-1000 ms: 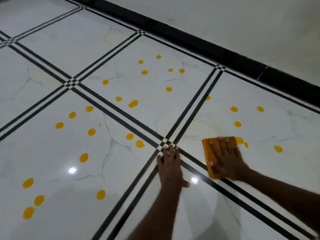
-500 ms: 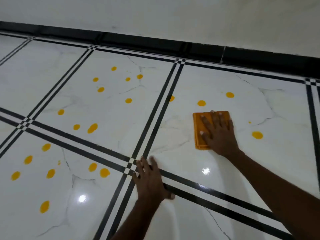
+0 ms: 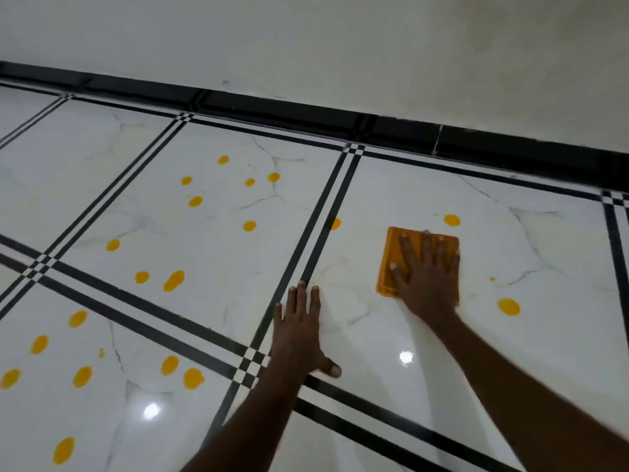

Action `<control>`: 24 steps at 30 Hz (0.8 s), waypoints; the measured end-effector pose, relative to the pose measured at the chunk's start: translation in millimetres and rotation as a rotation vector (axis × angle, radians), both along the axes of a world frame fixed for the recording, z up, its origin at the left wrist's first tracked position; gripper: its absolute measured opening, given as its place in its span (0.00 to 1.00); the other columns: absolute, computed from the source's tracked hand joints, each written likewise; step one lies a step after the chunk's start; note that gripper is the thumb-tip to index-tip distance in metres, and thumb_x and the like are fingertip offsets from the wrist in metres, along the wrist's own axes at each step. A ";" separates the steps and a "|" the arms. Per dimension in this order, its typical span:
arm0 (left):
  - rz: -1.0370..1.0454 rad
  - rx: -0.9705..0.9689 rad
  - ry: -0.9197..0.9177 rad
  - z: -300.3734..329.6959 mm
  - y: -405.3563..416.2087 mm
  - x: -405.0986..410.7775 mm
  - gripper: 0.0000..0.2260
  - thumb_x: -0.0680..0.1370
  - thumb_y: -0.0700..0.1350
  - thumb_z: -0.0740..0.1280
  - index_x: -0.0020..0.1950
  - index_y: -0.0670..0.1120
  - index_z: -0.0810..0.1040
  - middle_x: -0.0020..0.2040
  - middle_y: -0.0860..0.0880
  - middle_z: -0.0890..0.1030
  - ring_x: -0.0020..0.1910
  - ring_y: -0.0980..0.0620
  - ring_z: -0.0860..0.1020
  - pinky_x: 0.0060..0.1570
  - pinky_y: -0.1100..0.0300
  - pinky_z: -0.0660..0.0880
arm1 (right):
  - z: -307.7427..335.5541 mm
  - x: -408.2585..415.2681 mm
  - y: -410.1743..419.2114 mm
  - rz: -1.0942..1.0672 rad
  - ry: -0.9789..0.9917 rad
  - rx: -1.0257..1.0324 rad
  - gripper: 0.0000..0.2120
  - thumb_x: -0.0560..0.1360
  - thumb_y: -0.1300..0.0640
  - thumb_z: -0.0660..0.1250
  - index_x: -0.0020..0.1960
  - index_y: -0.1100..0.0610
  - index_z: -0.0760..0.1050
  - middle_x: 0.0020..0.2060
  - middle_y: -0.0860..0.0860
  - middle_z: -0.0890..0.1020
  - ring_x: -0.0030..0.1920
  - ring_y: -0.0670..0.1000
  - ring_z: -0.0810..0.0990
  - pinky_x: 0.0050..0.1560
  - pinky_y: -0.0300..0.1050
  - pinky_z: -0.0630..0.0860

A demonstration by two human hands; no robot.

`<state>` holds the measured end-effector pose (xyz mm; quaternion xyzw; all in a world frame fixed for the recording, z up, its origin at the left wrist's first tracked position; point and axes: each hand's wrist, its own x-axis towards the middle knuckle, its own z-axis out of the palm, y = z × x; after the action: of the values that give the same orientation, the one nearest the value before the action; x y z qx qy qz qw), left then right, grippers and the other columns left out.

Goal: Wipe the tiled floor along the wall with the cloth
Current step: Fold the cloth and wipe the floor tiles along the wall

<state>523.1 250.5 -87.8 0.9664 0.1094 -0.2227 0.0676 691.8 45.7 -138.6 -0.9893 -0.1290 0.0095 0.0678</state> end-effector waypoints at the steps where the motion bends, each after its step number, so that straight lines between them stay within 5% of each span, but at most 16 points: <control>1: 0.004 -0.007 0.007 2.3 0.2 1.7 0.68 0.61 0.69 0.76 0.80 0.46 0.31 0.79 0.42 0.30 0.79 0.42 0.32 0.78 0.40 0.42 | 3.7 -16.7 8.2 0.009 0.017 0.004 0.35 0.78 0.36 0.50 0.82 0.48 0.57 0.80 0.61 0.61 0.79 0.69 0.59 0.77 0.70 0.50; 8: 0.074 -0.096 -0.013 4.0 3.6 -2.2 0.68 0.60 0.65 0.79 0.80 0.46 0.33 0.80 0.46 0.32 0.79 0.45 0.33 0.78 0.43 0.39 | 2.2 7.8 122.0 0.609 0.090 -0.019 0.37 0.77 0.34 0.43 0.83 0.45 0.53 0.82 0.57 0.58 0.82 0.65 0.54 0.78 0.69 0.49; 11: 0.065 -0.065 0.005 4.7 1.9 -4.2 0.68 0.61 0.65 0.79 0.80 0.46 0.32 0.79 0.46 0.30 0.79 0.45 0.31 0.78 0.44 0.38 | 6.7 63.5 116.3 0.396 0.149 -0.055 0.41 0.74 0.31 0.37 0.84 0.46 0.49 0.83 0.57 0.53 0.82 0.64 0.51 0.79 0.67 0.46; 15: 0.083 -0.070 0.041 6.9 1.0 0.1 0.68 0.61 0.63 0.80 0.80 0.45 0.31 0.79 0.45 0.29 0.78 0.44 0.30 0.78 0.42 0.38 | 1.3 61.1 66.7 0.011 0.106 0.035 0.38 0.77 0.34 0.43 0.84 0.49 0.52 0.82 0.61 0.55 0.81 0.68 0.53 0.78 0.71 0.46; 17: 0.088 -0.072 0.035 8.7 -2.7 0.4 0.68 0.61 0.63 0.80 0.80 0.45 0.31 0.79 0.45 0.29 0.78 0.44 0.31 0.78 0.42 0.38 | -1.0 29.8 68.5 0.050 0.100 0.020 0.37 0.78 0.35 0.46 0.83 0.49 0.53 0.82 0.62 0.57 0.80 0.69 0.54 0.78 0.71 0.46; 20: 0.104 -0.100 -0.012 2.1 6.2 -4.3 0.68 0.60 0.65 0.79 0.80 0.47 0.32 0.77 0.48 0.27 0.79 0.46 0.32 0.78 0.42 0.41 | 0.6 24.0 93.3 0.403 0.104 0.034 0.36 0.77 0.34 0.45 0.82 0.46 0.56 0.82 0.59 0.58 0.80 0.67 0.56 0.78 0.69 0.48; 24: 0.038 -0.034 -0.024 -10.7 12.7 -5.4 0.70 0.57 0.73 0.74 0.79 0.47 0.29 0.75 0.49 0.25 0.79 0.47 0.32 0.78 0.44 0.41 | 8.3 83.9 60.1 0.155 0.115 -0.019 0.36 0.78 0.33 0.44 0.83 0.46 0.50 0.83 0.57 0.51 0.82 0.64 0.50 0.79 0.66 0.42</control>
<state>517.7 263.1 -98.5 0.9654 0.1231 -0.2116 0.0896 775.8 105.9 -130.3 -0.9748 -0.2010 0.0725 0.0649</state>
